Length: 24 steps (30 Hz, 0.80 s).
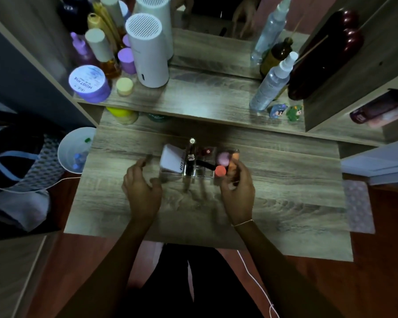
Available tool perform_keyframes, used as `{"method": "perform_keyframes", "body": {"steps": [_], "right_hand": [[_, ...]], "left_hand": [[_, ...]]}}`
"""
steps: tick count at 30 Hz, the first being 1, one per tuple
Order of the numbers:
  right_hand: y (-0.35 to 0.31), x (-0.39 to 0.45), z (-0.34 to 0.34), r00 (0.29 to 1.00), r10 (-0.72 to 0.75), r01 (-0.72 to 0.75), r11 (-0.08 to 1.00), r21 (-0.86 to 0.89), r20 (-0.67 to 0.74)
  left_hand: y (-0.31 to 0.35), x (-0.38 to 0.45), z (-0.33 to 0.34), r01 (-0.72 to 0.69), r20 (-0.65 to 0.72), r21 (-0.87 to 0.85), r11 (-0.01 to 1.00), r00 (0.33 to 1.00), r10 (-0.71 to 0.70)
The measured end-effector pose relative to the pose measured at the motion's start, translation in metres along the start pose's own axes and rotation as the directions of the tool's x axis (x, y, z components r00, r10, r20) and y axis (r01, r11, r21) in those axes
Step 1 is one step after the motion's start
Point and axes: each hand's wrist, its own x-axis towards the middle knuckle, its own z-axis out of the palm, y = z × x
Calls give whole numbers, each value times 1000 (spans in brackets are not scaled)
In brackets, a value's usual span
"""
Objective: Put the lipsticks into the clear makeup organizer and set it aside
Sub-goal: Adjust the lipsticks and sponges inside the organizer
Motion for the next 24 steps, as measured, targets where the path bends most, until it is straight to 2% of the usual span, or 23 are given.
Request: {"method": "perform_keyframes", "body": {"steps": [3, 7, 9, 17, 21, 24], "right_hand": [[-13, 5, 8, 993, -17, 13, 999, 38, 120], [-25, 18, 16, 989, -39, 37, 999, 19, 144], [-30, 23, 19, 988, -57, 54, 998, 25, 142], [-36, 36, 23, 978, -72, 78, 997, -25, 194], [-33, 35, 26, 980, -52, 58, 998, -25, 193], [-33, 33, 27, 978, -31, 29, 999, 12, 207]], "left_hand": [[15, 7, -2, -156, 18, 7, 988, 988, 156], [38, 22, 5, -347, 130, 53, 936, 932, 338], [43, 26, 9, -371, 172, 81, 925, 919, 354], [33, 11, 14, -319, 241, 68, 945, 925, 295], [36, 2, 15, -371, 263, 79, 925, 903, 339], [43, -4, 19, -467, 317, 94, 879, 852, 418]]}}
